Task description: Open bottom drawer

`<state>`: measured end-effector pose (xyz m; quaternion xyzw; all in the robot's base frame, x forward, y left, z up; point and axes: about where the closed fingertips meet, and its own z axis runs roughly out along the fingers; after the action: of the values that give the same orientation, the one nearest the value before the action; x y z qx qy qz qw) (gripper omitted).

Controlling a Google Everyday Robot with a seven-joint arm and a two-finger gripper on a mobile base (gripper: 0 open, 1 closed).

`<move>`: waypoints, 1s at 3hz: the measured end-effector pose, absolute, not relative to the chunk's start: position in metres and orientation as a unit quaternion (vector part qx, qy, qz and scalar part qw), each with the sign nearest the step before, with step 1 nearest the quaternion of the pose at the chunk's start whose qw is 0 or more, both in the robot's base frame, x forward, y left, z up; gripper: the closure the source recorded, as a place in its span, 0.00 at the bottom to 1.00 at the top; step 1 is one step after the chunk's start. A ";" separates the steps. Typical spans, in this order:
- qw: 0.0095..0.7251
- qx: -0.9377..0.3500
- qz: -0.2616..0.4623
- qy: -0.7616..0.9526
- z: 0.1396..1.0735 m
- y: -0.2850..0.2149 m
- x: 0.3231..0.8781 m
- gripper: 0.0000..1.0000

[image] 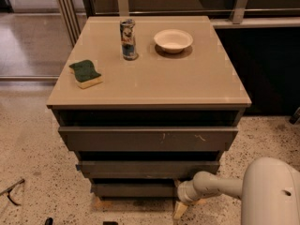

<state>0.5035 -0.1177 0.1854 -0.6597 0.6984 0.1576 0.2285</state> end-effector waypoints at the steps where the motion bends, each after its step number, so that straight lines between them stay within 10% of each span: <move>1: 0.216 -0.656 0.165 0.704 0.180 -0.118 0.501 0.00; 3: 0.179 -0.648 0.181 0.718 0.171 -0.118 0.491 0.00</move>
Offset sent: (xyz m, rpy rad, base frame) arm -0.0071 -0.0061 -0.0167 -0.0362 0.1129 -0.0282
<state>0.4906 -0.1182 0.1707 -0.6478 0.7180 0.1809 0.1792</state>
